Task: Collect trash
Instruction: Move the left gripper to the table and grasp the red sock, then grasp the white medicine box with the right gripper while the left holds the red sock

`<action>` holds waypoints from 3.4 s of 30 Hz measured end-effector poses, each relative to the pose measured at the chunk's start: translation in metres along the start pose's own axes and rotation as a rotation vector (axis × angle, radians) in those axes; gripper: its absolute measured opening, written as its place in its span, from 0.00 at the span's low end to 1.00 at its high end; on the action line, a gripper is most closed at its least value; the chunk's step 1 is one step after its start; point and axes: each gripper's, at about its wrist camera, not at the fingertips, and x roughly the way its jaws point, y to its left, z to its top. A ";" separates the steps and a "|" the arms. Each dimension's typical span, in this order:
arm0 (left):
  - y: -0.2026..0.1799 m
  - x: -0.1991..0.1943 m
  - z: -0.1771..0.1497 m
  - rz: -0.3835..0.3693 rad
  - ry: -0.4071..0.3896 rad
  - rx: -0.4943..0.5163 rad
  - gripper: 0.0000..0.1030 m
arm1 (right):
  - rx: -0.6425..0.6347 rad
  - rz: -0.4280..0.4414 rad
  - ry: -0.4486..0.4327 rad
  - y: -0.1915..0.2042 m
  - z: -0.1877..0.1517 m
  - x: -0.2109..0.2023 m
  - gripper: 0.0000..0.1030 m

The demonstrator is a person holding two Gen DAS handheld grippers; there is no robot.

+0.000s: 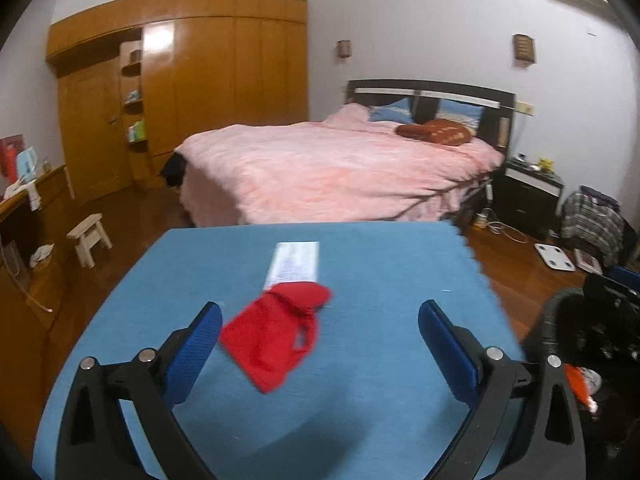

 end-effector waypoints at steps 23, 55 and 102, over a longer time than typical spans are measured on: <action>0.043 0.106 -0.028 -0.021 0.235 -0.064 0.70 | -0.069 0.036 0.088 0.056 0.004 0.094 0.95; 0.150 0.102 -0.022 0.139 0.221 -0.155 0.08 | -0.140 0.112 0.114 0.153 0.019 0.151 0.95; 0.186 0.120 -0.028 0.172 0.260 -0.215 0.08 | -0.240 0.169 0.297 0.200 0.013 0.231 0.63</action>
